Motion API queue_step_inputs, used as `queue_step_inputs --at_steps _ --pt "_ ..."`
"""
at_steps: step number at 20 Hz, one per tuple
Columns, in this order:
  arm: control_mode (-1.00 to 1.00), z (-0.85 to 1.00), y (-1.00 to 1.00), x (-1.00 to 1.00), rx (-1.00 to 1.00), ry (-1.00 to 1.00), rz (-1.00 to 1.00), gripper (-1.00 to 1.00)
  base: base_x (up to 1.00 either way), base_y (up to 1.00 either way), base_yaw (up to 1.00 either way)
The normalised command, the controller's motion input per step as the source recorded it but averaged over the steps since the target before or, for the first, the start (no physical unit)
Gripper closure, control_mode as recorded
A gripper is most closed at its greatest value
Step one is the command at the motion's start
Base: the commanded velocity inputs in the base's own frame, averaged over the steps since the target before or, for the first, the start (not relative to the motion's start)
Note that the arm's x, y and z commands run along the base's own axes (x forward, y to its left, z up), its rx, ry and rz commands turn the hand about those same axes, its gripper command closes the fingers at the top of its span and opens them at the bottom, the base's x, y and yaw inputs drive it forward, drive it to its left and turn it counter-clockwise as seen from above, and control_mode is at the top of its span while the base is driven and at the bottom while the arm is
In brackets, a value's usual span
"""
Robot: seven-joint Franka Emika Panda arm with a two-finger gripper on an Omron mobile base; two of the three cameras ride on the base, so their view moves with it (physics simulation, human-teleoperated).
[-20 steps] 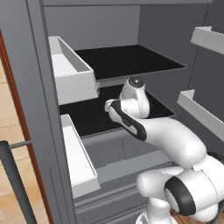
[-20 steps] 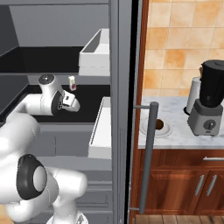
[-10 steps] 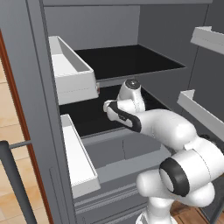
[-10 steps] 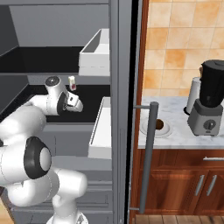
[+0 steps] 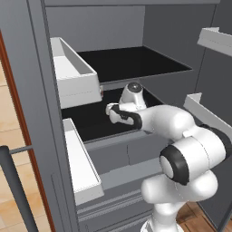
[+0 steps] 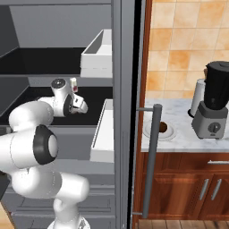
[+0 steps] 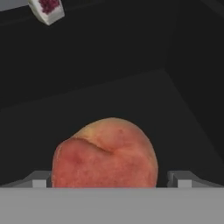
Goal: Pick the peach and orange from the fridge and place them on the plate next to the blender to make a fruit smoothie.
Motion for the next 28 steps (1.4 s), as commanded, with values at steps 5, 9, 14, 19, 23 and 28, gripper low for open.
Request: queue_step_inputs --at_steps 5,9,14,19,23,28 --pt "-1.00 -0.18 0.00 0.26 0.00 0.00 0.00 1.00 0.00 0.00 0.00" --pt "-1.00 -0.43 0.00 0.01 0.00 0.00 0.00 1.00 0.00 0.00 0.00" --pt "-1.00 -0.34 0.00 0.00 0.00 0.00 0.00 1.00 0.00 0.00 0.00" --pt "-1.00 0.00 0.00 -0.06 0.00 0.00 0.01 1.00 0.00 0.00 0.00" --pt "-1.00 -0.14 0.00 -0.32 0.00 -0.05 0.00 1.00 0.00 0.00 0.00" --pt "-1.00 0.00 0.00 -0.43 0.01 -0.12 0.00 1.00 0.00 0.00 0.00"
